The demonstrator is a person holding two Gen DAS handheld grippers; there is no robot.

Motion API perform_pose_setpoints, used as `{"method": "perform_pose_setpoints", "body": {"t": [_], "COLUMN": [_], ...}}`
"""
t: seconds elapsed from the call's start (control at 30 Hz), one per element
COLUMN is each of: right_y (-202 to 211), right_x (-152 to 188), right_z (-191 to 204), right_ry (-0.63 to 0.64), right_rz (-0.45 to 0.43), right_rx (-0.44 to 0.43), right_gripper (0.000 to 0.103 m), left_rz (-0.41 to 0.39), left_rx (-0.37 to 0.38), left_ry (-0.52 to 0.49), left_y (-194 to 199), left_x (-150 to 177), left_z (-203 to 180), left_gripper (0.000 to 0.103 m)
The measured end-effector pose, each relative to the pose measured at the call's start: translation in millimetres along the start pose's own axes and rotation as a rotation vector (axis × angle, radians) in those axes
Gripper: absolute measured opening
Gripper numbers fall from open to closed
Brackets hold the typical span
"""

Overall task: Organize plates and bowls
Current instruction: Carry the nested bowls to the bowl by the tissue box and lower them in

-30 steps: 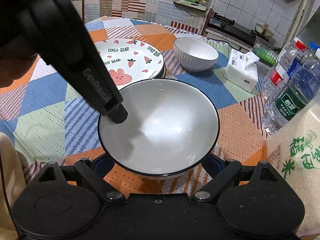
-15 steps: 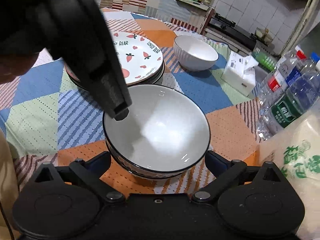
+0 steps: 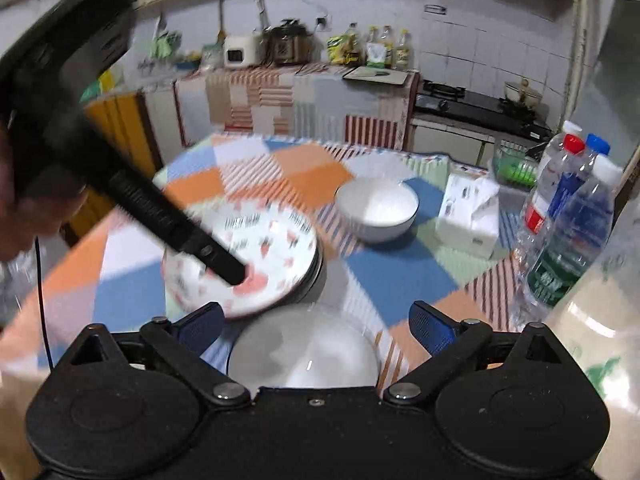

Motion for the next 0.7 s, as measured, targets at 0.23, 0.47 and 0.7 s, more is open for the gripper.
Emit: {"method": "perform_pose_setpoints", "body": {"t": [0.23, 0.47, 0.7], "right_y": [5.0, -30.3, -112.0], "right_x": [-49.6, -91.9, -108.0], "right_z": [-47.3, -67.9, -86.8], "right_ry": [-0.198, -0.332, -0.457], "right_rz": [0.062, 0.049, 0.114], "right_rx": [-0.122, -0.156, -0.147], "right_gripper": [0.085, 0.076, 0.06], "left_rz": [-0.086, -0.192, -0.198], "left_rx": [-0.086, -0.112, -0.059], "left_ry": [-0.026, -0.011, 0.102], "left_y": [26.5, 12.0, -41.3], "left_x": [-25.6, -66.2, -109.6], "left_z": [29.3, 57.7, 81.4], "left_gripper": [0.032, 0.041, 0.049]}}
Point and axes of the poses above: each gripper's, at about its wrist camera, not at the fingertips, and y roughly against the way its jaws point, z to its left, x to its underside, the point moved 3 cm from there along -y, roughly the way its jaws point, and after that the axes turned 5 degrees about z, right-handed, at the moved point
